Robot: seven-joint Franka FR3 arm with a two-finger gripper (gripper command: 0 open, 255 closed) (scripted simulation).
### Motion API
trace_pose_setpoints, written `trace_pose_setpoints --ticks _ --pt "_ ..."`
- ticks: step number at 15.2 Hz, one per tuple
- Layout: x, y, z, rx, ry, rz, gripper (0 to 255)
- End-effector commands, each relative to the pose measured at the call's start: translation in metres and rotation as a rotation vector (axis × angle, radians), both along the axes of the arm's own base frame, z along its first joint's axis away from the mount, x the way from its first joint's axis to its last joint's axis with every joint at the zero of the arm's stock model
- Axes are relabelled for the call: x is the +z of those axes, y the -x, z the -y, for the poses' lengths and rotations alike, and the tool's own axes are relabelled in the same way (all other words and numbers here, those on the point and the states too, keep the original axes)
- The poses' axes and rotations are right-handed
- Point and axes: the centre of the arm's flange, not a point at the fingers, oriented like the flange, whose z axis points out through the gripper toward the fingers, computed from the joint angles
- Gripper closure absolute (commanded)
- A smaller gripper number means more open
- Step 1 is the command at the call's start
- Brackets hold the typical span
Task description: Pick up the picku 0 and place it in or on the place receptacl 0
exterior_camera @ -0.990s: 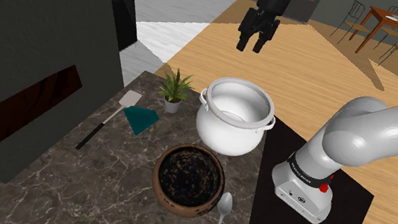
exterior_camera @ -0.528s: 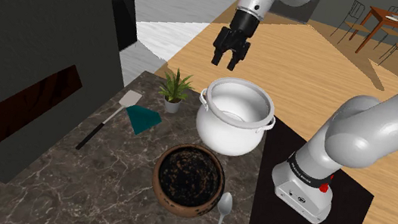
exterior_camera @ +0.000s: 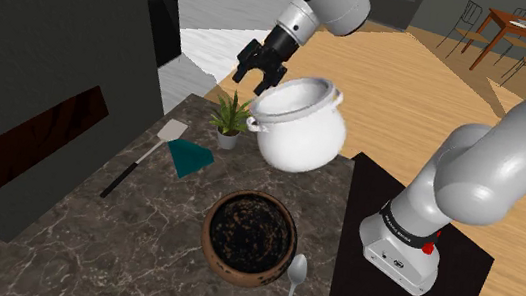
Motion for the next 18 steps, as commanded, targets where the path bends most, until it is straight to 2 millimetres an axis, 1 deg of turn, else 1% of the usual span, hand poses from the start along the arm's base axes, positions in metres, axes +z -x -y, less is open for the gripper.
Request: trace_pose_setpoints --ticks 1,2,3,7,10,14,18 --pt "-0.049 0.025 -0.029 0.164 -0.113 -0.242 0" --pt "-0.008 -0.006 0.002 -0.059 -0.010 0.039 0" --pt "-0.008 -0.006 0.002 -0.059 -0.010 0.039 0" --pt "0.000 0.016 -0.068 0.057 0.154 0.201 0" --pt "-0.005 0.038 -0.118 0.145 0.277 0.323 0" --pt "-0.025 0.071 -0.181 0.262 0.441 0.484 0" --pt "-0.060 0.106 -0.235 0.380 0.605 0.645 0"
